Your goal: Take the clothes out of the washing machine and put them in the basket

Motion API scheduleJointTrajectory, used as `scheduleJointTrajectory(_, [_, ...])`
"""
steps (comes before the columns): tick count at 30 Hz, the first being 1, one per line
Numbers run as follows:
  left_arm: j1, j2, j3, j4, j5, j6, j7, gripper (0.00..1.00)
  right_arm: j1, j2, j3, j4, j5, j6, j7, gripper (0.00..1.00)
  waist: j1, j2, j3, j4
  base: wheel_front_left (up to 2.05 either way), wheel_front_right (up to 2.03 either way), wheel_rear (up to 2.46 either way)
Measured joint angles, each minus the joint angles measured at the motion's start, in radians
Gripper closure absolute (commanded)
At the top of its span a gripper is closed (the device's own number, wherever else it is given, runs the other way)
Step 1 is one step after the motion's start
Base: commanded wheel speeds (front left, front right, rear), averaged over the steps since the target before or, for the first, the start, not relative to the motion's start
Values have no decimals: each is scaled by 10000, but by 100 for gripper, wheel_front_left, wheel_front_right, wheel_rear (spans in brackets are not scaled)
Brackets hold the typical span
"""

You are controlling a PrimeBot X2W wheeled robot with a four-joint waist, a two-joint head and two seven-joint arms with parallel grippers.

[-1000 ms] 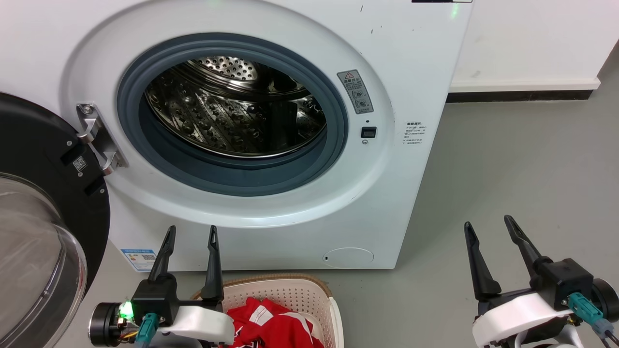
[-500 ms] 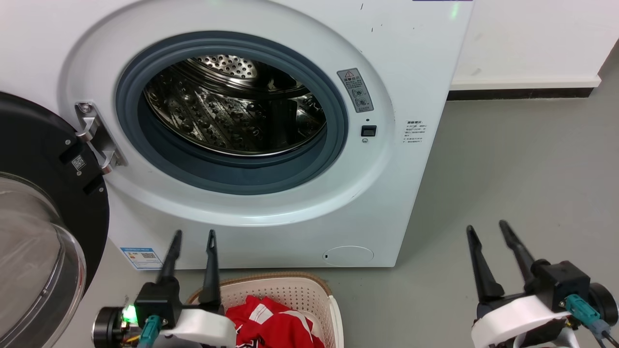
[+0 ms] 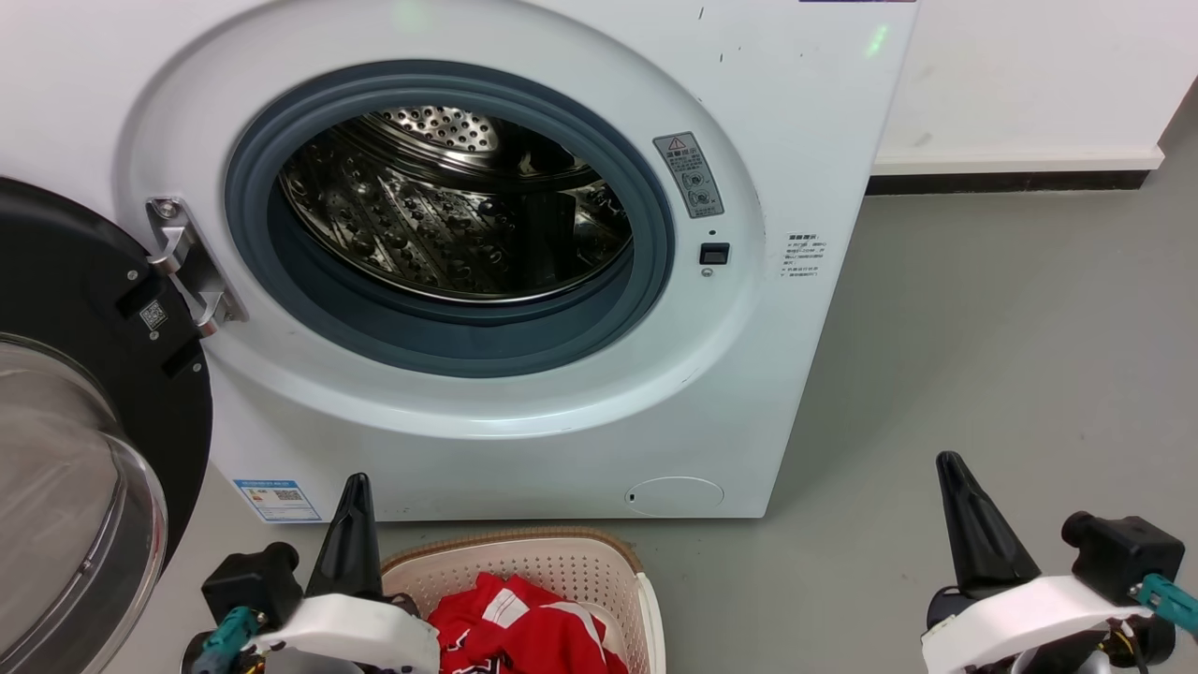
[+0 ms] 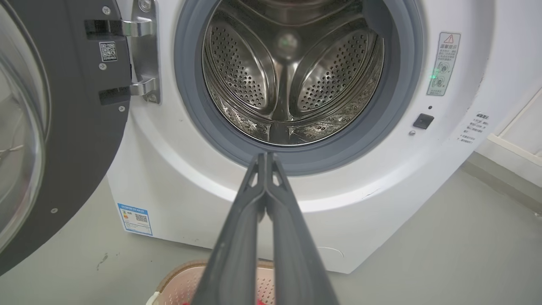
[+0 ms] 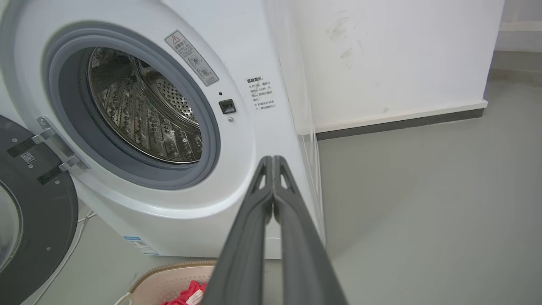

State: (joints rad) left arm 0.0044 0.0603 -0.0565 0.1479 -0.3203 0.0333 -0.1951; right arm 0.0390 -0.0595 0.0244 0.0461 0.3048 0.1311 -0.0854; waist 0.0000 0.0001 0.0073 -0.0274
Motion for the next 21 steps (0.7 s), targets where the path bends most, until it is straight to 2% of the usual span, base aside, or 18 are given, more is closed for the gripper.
scheduleJointTrajectory(21, [-282,-33,447,253,-3561,-437,823,100,-393,-144,-127,541,3814,-2,341,100,1,0,-7,51,0,0,0])
